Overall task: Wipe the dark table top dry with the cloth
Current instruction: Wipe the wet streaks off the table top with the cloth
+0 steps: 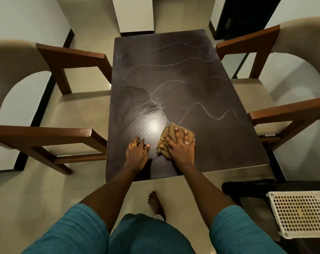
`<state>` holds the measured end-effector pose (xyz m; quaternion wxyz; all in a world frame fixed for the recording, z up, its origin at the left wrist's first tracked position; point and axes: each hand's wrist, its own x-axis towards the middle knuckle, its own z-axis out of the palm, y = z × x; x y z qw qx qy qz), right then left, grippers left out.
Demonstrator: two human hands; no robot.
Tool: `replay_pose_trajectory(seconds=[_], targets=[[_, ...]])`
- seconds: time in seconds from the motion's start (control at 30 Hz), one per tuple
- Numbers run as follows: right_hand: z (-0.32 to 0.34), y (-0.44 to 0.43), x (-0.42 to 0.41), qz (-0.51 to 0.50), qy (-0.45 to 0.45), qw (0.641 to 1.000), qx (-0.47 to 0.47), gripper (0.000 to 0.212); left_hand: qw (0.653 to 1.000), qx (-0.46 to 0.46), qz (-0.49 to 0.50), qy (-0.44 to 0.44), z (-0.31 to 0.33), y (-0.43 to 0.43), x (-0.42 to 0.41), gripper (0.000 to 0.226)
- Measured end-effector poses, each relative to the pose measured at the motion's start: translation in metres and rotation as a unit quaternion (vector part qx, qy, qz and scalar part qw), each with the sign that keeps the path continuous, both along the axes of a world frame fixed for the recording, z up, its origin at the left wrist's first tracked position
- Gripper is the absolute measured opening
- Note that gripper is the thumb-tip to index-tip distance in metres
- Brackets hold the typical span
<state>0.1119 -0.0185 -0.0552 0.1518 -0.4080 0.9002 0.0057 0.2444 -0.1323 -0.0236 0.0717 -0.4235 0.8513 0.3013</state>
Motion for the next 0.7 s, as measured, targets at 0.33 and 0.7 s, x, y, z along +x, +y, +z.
replay_pose_trajectory(seconds=[0.33,0.7], targets=[[0.000,0.058,-0.056,-0.180,0.001,0.983,-0.024,0.047,1.000,0.004,-0.019,-0.015,-0.008,-0.006,0.002,0.053],[-0.003,0.013,0.035,-0.123,-0.002,0.991,-0.050,0.047,1.000,0.012,-0.002,-0.001,-0.014,-0.013,-0.001,0.052]])
